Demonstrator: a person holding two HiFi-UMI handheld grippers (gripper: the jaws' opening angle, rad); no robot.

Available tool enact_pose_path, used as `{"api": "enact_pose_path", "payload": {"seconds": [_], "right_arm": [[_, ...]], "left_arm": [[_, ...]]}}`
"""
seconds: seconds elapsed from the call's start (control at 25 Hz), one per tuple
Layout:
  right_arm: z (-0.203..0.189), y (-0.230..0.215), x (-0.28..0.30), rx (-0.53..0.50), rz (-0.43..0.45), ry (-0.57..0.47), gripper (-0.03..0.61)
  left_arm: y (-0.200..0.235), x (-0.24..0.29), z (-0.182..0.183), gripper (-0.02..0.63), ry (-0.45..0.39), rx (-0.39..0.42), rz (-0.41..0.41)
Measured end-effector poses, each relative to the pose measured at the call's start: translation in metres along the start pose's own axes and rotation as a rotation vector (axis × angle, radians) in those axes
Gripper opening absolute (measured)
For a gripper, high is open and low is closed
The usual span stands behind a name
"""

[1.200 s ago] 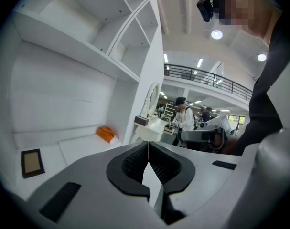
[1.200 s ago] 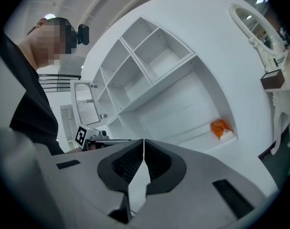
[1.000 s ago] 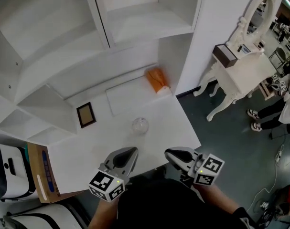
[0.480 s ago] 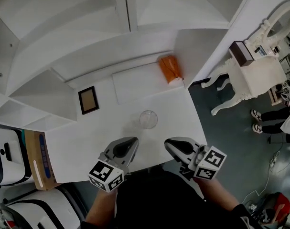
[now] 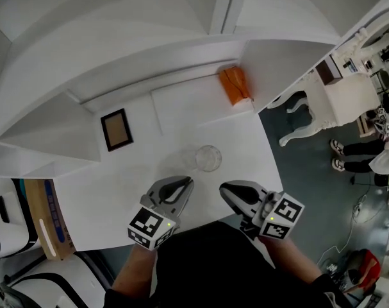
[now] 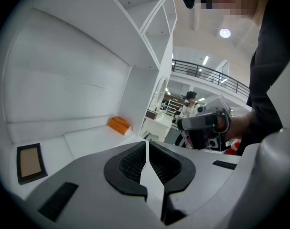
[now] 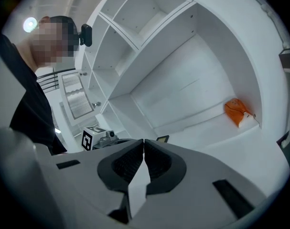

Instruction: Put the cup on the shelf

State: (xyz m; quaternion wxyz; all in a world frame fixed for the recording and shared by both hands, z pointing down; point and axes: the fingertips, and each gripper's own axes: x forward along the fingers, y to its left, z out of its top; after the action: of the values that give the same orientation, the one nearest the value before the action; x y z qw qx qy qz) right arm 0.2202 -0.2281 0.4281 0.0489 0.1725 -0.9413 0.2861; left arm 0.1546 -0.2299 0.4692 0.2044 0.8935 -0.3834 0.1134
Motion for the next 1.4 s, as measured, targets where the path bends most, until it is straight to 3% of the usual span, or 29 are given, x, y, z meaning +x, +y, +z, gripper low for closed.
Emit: {"api": "enact_pose_path", "payload": {"seconds": [0.2,0.32,0.72,1.04,1.4], "right_arm": [[-0.006,0.002,0.018,0.003,-0.021,0.005,0.017],[-0.016,0.004,0.023,0.009,-0.037,0.008,0.017],[-0.056,0.021,0.008,0.054,-0.104,0.012,0.017],[-0.070,0.014,0.014,0.066,-0.126,0.034,0.017],[-0.079,0.007,0.012,0.099,-0.165,0.042,0.017]], "left_arm": [[0.012,0.008,-0.021,0.020,0.046,0.032,-0.055],[0.016,0.017,-0.037,0.083,0.071,0.051,-0.092],[0.026,0.047,-0.086,0.141,0.155,0.075,-0.176],[0.032,0.066,-0.112,0.153,0.222,0.153,-0.216],[0.043,0.092,-0.140,0.163,0.264,0.129,-0.265]]}}
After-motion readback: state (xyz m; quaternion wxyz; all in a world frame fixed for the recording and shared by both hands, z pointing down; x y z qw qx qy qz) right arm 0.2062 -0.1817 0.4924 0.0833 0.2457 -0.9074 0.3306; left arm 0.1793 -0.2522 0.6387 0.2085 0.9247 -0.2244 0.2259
